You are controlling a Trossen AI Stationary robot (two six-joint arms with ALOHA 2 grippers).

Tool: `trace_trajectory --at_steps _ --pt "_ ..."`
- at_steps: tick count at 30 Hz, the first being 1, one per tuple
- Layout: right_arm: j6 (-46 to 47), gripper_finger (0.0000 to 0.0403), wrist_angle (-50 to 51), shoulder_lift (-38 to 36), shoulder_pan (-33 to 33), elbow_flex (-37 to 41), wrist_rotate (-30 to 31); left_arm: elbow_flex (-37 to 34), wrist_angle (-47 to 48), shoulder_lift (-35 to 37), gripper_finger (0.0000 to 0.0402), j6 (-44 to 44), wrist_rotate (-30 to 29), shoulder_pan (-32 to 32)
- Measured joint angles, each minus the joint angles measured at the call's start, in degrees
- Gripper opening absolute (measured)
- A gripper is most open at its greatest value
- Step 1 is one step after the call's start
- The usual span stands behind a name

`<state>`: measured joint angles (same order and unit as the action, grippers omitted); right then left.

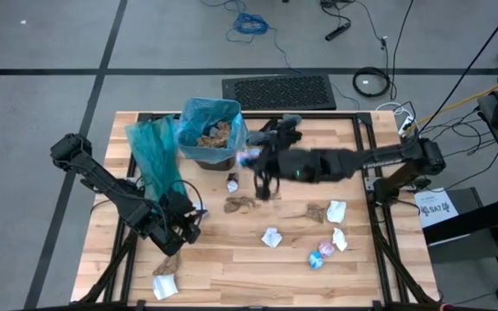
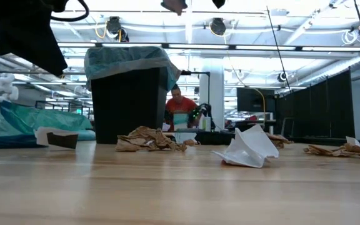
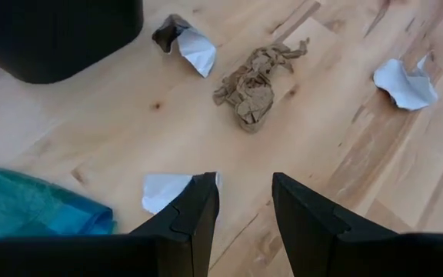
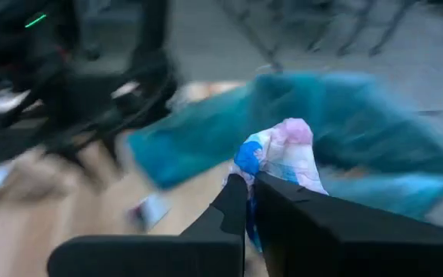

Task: Place trash/remove bag and relplace
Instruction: Put the pink plastic into the trash bin, then put the white cardboard into the trash bin

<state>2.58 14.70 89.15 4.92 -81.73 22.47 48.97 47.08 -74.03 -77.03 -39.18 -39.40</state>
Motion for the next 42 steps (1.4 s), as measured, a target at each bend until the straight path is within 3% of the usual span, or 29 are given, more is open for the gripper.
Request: trace_trajectory --at_steps 3,9,15,18,22,28,34,42 --pt "-1.4 0.0 -1.4 2.3 -3.8 -3.4 -0.7 0.0 -0.1 0.0 0.0129 1.1 -1.5 0.0" --pt "-3.2 0.0009 -6.4 10.0 -10.4 -9.2 -9.3 0.0 0.0 0.0 0.0129 1.4 -2.9 0.0" --pt "-3.3 0.0012 -8.1 17.7 -15.1 -16.6 -9.7 0.0 -0.1 0.0 0.0129 1.4 -2.9 0.0" --pt "-1.0 0.0014 -7.8 20.8 -17.3 -19.2 -13.4 0.0 -0.1 0.0 0.0129 1.4 -2.9 0.0" --pt "1.6 0.0037 -8.0 23.1 -19.3 -21.2 -19.0 0.0 -0.1 0.0 0.0129 1.4 -2.9 0.0" --pt "1.7 0.0088 -7.8 23.4 -20.0 -22.0 -19.4 0.0 -0.1 0.0 0.0129 1.2 -2.9 0.0" --pt "1.3 0.0122 -2.8 22.1 -19.9 -22.0 -19.4 0.0 -0.3 0.0 0.0129 1.0 -2.9 0.0" --pt "-1.1 0.0129 19.4 15.6 -19.5 -22.0 -19.5 0.0 -1.3 0.0 0.0129 0.9 -3.0 0.0"
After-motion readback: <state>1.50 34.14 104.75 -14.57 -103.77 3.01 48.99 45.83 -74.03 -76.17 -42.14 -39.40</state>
